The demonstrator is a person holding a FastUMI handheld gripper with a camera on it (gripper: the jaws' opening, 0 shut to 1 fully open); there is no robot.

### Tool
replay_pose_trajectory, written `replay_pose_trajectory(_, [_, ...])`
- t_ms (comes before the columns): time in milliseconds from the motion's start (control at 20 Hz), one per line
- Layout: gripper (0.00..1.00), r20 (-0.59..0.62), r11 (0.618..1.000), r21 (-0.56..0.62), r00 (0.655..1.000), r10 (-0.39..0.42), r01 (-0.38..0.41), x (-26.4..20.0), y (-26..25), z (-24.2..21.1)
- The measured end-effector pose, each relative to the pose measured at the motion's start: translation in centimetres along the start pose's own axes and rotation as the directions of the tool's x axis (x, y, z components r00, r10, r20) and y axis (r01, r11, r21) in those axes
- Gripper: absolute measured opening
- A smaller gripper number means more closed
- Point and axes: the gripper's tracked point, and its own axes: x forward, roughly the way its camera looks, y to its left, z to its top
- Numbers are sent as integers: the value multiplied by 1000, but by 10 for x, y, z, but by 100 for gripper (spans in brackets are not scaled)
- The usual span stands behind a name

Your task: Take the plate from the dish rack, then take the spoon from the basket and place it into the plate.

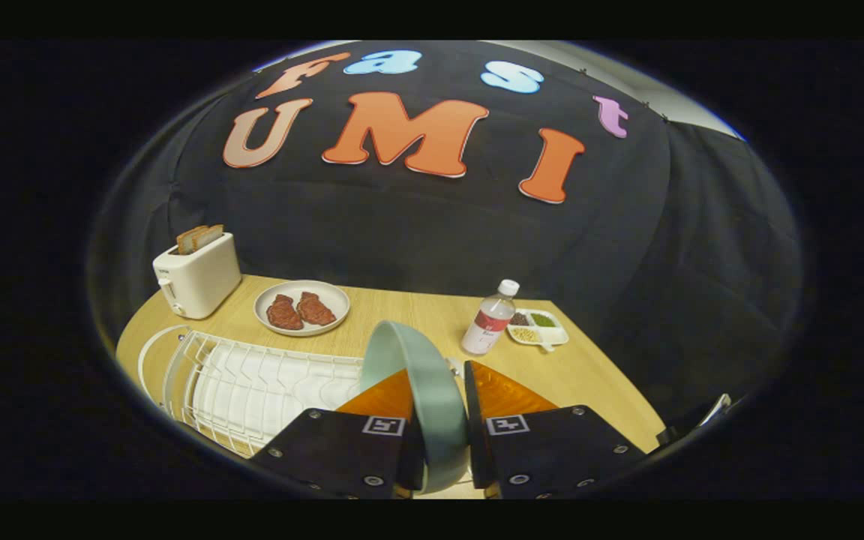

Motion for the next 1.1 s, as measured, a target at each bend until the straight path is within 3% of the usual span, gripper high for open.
replay_pose_trajectory(400, [22, 57, 996, 48, 996, 66, -68, -43, -2, 15])
replay_pose_trajectory(650, [22, 78, 983, 109, 987, 143, -151, -76, -1, 12])
replay_pose_trajectory(1100, [22, 85, 928, 233, 957, 277, -289, -130, 4, -38])
